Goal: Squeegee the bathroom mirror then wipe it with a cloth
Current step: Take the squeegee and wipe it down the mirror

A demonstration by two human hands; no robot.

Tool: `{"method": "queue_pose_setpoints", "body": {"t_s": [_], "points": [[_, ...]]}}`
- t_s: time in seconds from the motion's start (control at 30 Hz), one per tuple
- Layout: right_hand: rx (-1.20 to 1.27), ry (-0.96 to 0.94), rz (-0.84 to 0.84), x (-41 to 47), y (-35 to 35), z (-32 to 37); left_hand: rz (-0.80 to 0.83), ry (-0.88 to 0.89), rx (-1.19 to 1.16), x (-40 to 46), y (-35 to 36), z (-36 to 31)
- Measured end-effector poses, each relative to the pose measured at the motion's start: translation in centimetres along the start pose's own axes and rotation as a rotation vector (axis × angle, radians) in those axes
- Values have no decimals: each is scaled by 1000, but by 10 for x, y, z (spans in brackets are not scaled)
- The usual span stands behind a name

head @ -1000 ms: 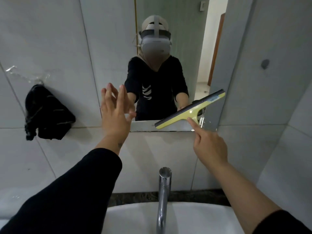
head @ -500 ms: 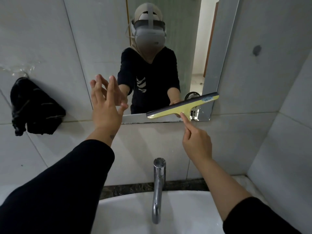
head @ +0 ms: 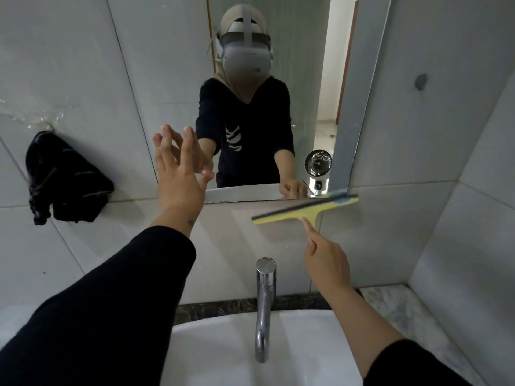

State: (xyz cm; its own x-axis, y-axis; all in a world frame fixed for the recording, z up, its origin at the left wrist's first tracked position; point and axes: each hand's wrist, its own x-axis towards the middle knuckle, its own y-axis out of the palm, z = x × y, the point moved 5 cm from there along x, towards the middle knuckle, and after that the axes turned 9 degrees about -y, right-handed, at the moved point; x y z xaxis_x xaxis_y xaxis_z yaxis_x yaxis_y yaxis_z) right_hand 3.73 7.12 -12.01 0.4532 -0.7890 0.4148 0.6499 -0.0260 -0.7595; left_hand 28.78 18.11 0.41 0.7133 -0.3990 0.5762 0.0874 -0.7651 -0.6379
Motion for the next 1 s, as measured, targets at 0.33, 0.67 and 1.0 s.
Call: {"method": "queue_pose_setpoints", "body": {"t_s": [0.33, 0.67, 1.0], "points": [[-118, 75, 375, -10, -64, -11, 156, 265, 162, -58, 3, -42], [-549, -220, 438, 15, -209, 21, 391, 1063, 203, -148, 31, -157], [-510, -289, 223, 51, -280, 12, 35, 1198, 34, -141, 26, -224]]}}
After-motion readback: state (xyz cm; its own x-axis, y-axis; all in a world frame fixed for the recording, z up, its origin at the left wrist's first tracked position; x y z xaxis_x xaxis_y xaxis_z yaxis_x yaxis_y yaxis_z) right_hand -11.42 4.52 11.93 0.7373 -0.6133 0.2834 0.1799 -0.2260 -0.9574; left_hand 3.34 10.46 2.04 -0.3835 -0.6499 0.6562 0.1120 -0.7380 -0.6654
